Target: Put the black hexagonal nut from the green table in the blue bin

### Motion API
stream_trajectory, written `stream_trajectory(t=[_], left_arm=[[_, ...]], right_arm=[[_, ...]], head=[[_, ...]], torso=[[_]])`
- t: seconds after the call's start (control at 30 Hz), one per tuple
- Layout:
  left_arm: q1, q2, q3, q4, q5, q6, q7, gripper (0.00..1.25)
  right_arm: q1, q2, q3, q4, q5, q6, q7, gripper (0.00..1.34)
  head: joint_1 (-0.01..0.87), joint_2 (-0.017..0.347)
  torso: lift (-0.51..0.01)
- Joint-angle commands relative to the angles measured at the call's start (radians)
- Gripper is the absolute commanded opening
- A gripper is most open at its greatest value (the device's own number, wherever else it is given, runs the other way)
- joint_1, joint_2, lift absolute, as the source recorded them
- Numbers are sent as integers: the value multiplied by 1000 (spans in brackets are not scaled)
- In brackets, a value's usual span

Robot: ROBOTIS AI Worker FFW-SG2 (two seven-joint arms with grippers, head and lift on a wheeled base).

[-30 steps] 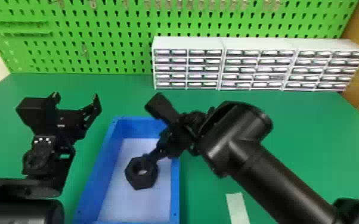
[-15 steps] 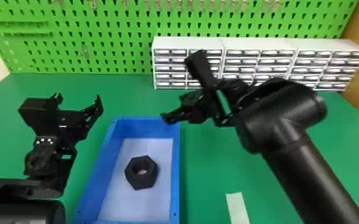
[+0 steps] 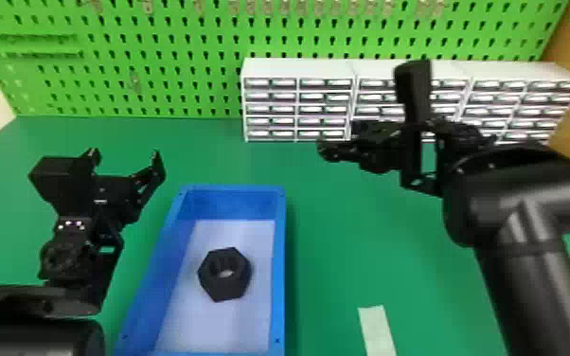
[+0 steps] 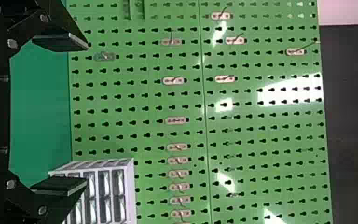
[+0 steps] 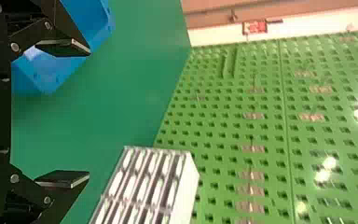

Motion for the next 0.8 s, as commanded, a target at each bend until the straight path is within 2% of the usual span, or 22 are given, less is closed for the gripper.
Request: stream_trajectory(t=[0.0, 0.2, 0.43, 0.57, 0.77], left_arm=[[1, 0, 0, -1, 2, 0, 0, 1000], [-1, 0, 2, -1, 2, 0, 0, 1000], [-2, 0, 0, -1, 2, 0, 0, 1000], [-4, 0, -1, 0, -1, 5, 0, 1000], [-5, 0, -4, 0, -3, 11, 0, 1000]], right_arm=[[40, 8, -70, 1, 2, -65, -28, 996], [105, 21, -129, 1, -46, -168, -114, 994], [191, 37, -141, 3, -91, -310, -290, 994], [215, 48, -147, 16, -101, -358, -331, 996], [258, 60, -158, 81, -138, -484, -393, 993]], head=[[686, 52], [686, 52], [686, 52], [686, 52], [686, 52]], torso=[[-97], [-97], [-97], [-97], [-97]])
